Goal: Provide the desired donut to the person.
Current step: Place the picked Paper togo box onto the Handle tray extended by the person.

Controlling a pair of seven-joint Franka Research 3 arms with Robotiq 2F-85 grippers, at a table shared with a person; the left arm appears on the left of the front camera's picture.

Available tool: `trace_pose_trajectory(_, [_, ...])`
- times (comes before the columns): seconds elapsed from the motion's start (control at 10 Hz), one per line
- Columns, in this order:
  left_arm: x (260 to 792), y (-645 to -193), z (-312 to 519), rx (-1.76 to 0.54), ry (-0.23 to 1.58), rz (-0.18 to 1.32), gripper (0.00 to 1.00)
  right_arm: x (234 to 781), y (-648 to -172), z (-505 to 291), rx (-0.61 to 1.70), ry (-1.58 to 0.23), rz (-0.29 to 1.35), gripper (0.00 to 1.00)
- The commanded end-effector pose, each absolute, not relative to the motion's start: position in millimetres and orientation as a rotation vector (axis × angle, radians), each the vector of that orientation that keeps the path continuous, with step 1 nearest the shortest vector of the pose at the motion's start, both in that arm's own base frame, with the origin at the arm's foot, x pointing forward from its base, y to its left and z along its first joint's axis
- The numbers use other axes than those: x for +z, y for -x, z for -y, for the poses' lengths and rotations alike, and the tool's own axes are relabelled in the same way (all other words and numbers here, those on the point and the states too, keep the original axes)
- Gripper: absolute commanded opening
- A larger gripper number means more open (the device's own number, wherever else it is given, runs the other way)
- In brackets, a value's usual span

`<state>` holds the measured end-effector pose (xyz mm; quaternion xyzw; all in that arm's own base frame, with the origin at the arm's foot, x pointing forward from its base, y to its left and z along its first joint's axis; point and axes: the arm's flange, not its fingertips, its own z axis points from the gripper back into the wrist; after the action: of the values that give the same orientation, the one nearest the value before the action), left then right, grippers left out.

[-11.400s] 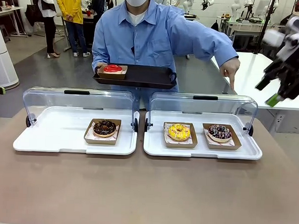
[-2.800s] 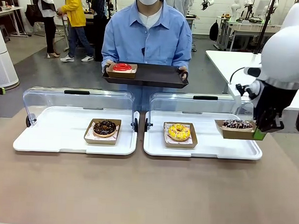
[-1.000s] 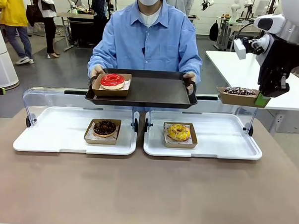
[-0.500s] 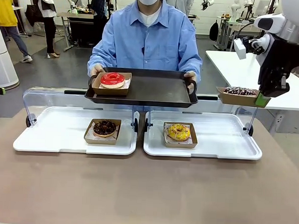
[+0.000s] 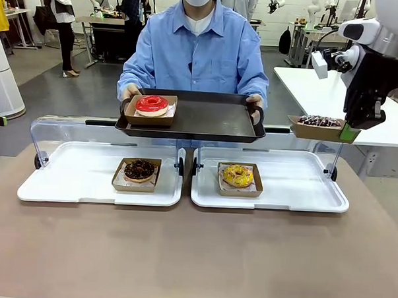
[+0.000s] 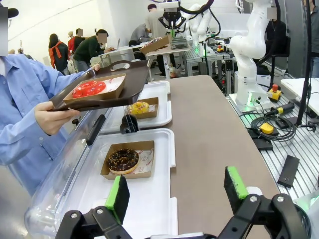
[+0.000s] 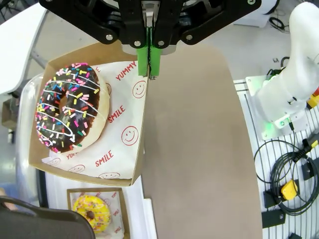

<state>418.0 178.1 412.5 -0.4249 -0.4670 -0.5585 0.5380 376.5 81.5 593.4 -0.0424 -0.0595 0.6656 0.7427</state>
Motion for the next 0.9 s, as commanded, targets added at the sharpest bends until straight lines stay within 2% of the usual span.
trace_pose_trajectory(0.0, [414.4,-418.7,-177.3,-1.304,1.003,1.121,1.0,610.5,-366.7,-97.1,1.482,0.121,0.183,0.01])
trace_pose_trajectory(0.2, [414.4,-418.7,-177.3,-1.304,1.003,1.121,1.0,636.0,-375.6,-126.8,1.519,0.123,0.278,0.01])
trace_pose_trajectory(0.4, [414.4,-418.7,-177.3,-1.304,1.003,1.121,1.0,646.0,-391.2,-162.5,1.569,0.126,0.308,0.01])
trace_pose_trajectory(0.8, [414.4,-418.7,-177.3,-1.304,1.003,1.121,1.0,630.8,-440.9,-247.0,1.619,0.118,0.274,0.01])
